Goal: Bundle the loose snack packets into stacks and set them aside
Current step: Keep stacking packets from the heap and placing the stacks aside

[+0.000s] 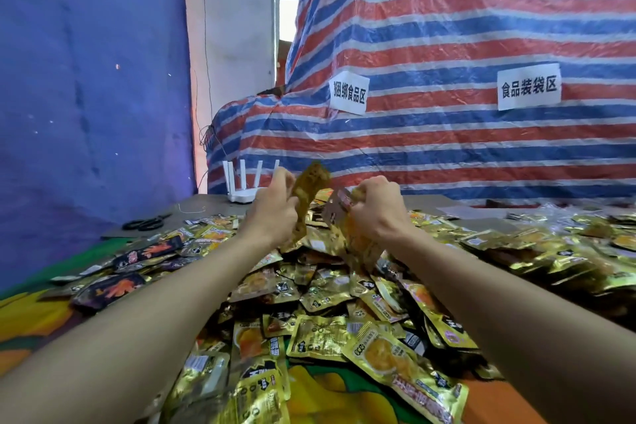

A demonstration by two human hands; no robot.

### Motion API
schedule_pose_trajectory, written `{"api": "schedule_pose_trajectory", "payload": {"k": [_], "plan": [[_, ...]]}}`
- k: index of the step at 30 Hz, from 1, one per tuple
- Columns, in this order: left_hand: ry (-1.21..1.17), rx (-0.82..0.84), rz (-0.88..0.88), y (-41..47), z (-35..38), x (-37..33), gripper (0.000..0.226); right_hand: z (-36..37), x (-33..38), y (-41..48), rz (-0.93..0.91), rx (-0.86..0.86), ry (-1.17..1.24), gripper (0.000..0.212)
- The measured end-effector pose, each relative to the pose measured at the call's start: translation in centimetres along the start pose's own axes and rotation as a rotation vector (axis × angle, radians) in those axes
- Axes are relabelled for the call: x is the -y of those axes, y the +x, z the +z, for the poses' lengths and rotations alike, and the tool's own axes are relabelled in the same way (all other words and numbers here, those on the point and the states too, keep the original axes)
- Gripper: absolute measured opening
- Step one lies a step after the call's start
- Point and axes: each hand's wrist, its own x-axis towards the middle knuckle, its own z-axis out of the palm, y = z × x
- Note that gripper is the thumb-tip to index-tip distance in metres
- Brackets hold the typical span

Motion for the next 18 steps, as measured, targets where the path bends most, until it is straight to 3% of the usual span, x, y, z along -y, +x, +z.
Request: {"api": "schedule_pose_trajectory", "payload": {"k": [4, 7, 10, 15, 18], "plan": [[-0.291, -0.15, -0.31, -1.2, -1.1, -1.1, 0.026, -2.1, 0.4, -1.6, 0.105, -0.014, 0.227, 0.029], [-0.589, -0.145, -0.561, -2.8, -1.7, -1.6, 0.047, -3.2, -0.1, -3.6, 0.22, -0.043, 0.43, 0.032], [-0.756, -0.16, -0.694, -5.4, -1.4, -2.3, 0.055, -4.1, -0.8, -5.9, 0.311, -0.016, 0.706, 0.033], [-0.765, -0.196, -0.732, -10.5, 0.5, -2.9, 0.036, -3.8, -1.7, -9.5, 0.391, -0.038, 0.816, 0.041], [-0.793, -0.174, -0.677, -12.7, 2.3, -3.2, 0.043, -2.2, -2.1, -11.6, 0.51, -0.135, 0.884, 0.045]]}}
